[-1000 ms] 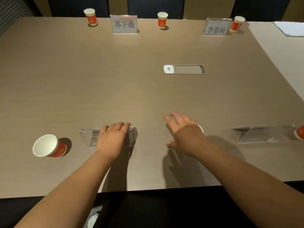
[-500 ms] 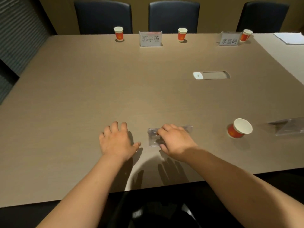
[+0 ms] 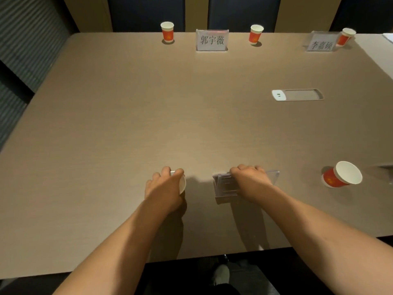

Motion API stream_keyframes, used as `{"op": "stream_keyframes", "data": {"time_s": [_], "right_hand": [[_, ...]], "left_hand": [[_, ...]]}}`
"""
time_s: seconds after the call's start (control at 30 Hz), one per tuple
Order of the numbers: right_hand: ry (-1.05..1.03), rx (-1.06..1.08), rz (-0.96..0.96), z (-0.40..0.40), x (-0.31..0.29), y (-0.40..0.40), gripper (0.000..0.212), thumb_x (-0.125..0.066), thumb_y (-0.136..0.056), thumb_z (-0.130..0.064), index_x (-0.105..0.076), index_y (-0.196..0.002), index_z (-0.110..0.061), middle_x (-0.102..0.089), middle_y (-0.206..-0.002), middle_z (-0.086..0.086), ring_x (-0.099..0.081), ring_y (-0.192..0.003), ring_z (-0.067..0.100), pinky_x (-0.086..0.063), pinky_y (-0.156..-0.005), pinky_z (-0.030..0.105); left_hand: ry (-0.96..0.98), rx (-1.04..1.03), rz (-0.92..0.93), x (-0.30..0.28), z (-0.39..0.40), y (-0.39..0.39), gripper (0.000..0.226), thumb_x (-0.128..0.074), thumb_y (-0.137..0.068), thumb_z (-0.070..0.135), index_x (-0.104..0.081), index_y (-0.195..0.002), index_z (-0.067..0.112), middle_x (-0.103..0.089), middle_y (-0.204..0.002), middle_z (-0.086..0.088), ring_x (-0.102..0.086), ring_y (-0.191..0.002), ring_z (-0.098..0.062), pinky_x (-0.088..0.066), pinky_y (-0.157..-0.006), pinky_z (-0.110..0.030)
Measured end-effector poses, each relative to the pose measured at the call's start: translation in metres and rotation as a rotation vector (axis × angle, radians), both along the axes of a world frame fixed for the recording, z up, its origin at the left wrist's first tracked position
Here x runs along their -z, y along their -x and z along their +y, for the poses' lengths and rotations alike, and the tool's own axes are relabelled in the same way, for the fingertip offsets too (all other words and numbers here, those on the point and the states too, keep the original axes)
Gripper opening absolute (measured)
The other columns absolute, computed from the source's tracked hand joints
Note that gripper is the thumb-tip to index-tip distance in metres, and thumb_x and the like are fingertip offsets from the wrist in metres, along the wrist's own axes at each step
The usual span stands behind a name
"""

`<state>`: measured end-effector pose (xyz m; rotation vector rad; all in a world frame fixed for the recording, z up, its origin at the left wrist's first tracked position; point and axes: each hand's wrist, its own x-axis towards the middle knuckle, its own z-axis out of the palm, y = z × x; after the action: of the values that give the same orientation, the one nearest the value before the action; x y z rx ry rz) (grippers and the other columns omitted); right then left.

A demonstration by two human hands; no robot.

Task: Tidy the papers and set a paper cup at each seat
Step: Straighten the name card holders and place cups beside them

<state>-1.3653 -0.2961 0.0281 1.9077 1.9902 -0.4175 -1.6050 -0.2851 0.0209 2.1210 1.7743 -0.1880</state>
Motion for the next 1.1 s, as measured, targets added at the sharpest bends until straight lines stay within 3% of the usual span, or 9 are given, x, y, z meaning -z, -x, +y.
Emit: {"op": "stream_keyframes", "data": {"time_s": [0.1,0.23,0.37,0.5,0.57,0.67,0.77,0.83,1.1], "right_hand": [[-0.059,0.012,0.02,-0.001,0.007,-0.004,0.036,-0.056,-0.083,-0.006,-0.053,-0.116,-0.021,-0.062,-0.115,0.006,-0.057,-0.11,0.03,-0.039,-0.095,0.043],[-0.119,-0.005,0.035,-0.003,0.011,-0.005,0.039,-0.055,-0.081,-0.001,-0.053,-0.113,-0.023,-0.063,-0.11,0.004,-0.057,-0.106,0.029,-0.039,-0.092,0.042],[-0.123,-0.016,0.043,-0.002,0.013,-0.006,0.041,-0.056,-0.08,0.001,-0.052,-0.113,-0.022,-0.062,-0.11,0.003,-0.056,-0.106,0.029,-0.039,-0.093,0.043],[-0.098,0.0,0.083,-0.003,0.007,-0.005,0.052,-0.068,-0.08,-0.013,-0.046,-0.125,-0.027,-0.059,-0.125,0.002,-0.051,-0.119,0.027,-0.035,-0.102,0.046],[-0.13,-0.038,0.112,-0.002,-0.004,0.0,0.064,-0.073,-0.079,-0.025,-0.039,-0.134,-0.025,-0.052,-0.136,0.001,-0.045,-0.128,0.027,-0.031,-0.109,0.048],[-0.294,-0.182,0.249,0.004,-0.031,0.024,0.055,-0.064,-0.086,-0.035,-0.046,-0.135,-0.021,-0.053,-0.134,0.003,-0.048,-0.124,0.027,-0.036,-0.104,0.041],[-0.376,-0.254,0.416,0.01,-0.064,0.071,0.024,-0.055,-0.091,-0.036,-0.06,-0.103,-0.015,-0.062,-0.105,0.006,-0.055,-0.101,0.027,-0.039,-0.087,0.036],[-0.375,-0.332,0.476,0.009,-0.078,0.102,0.023,-0.049,-0.093,-0.032,-0.058,-0.089,-0.012,-0.062,-0.093,0.011,-0.055,-0.09,0.032,-0.037,-0.078,0.036],[-0.359,-0.57,0.582,-0.073,-0.112,0.249,0.027,-0.043,-0.098,-0.032,-0.049,-0.077,-0.015,-0.06,-0.083,0.01,-0.056,-0.079,0.033,-0.038,-0.066,0.036]], "left_hand": [[-0.019,-0.008,-0.018,0.01,0.004,0.006,0.069,-0.072,-0.08,0.034,-0.036,-0.137,0.046,-0.035,-0.146,-0.007,-0.049,-0.118,-0.033,-0.048,-0.092,-0.045],[-0.072,-0.025,-0.052,0.022,0.004,0.002,0.049,-0.065,-0.084,0.031,-0.044,-0.128,0.027,-0.048,-0.123,-0.006,-0.052,-0.103,-0.033,-0.052,-0.079,-0.043],[-0.08,-0.004,-0.107,0.027,0.006,0.004,0.045,-0.066,-0.084,0.026,-0.048,-0.125,0.026,-0.049,-0.125,-0.006,-0.051,-0.103,-0.034,-0.054,-0.081,-0.045],[-0.044,0.057,-0.051,0.017,0.005,0.005,0.088,-0.076,-0.071,0.046,-0.028,-0.144,0.037,-0.033,-0.152,-0.011,-0.038,-0.134,-0.043,-0.037,-0.106,-0.056],[-0.086,0.089,-0.047,0.0,0.002,0.006,0.096,-0.071,-0.068,0.06,-0.023,-0.147,0.035,-0.03,-0.155,-0.011,-0.029,-0.141,-0.04,-0.029,-0.112,-0.057],[-0.223,0.052,-0.176,-0.036,-0.011,0.017,0.056,-0.059,-0.078,0.058,-0.052,-0.123,0.025,-0.055,-0.127,-0.003,-0.05,-0.118,-0.027,-0.042,-0.097,-0.042],[-0.257,-0.065,-0.164,-0.066,-0.03,0.045,0.026,-0.053,-0.088,0.045,-0.061,-0.087,0.02,-0.063,-0.095,-0.002,-0.06,-0.092,-0.028,-0.047,-0.078,-0.036],[-0.291,-0.101,-0.143,-0.08,-0.044,0.068,0.024,-0.054,-0.092,0.038,-0.059,-0.081,0.018,-0.061,-0.086,-0.002,-0.061,-0.082,-0.029,-0.047,-0.068,-0.034],[-0.337,-0.231,-0.094,-0.113,-0.131,0.206,0.034,-0.049,-0.095,0.04,-0.049,-0.066,0.022,-0.051,-0.058,0.005,-0.051,-0.057,-0.016,-0.03,-0.049,-0.029]]}}
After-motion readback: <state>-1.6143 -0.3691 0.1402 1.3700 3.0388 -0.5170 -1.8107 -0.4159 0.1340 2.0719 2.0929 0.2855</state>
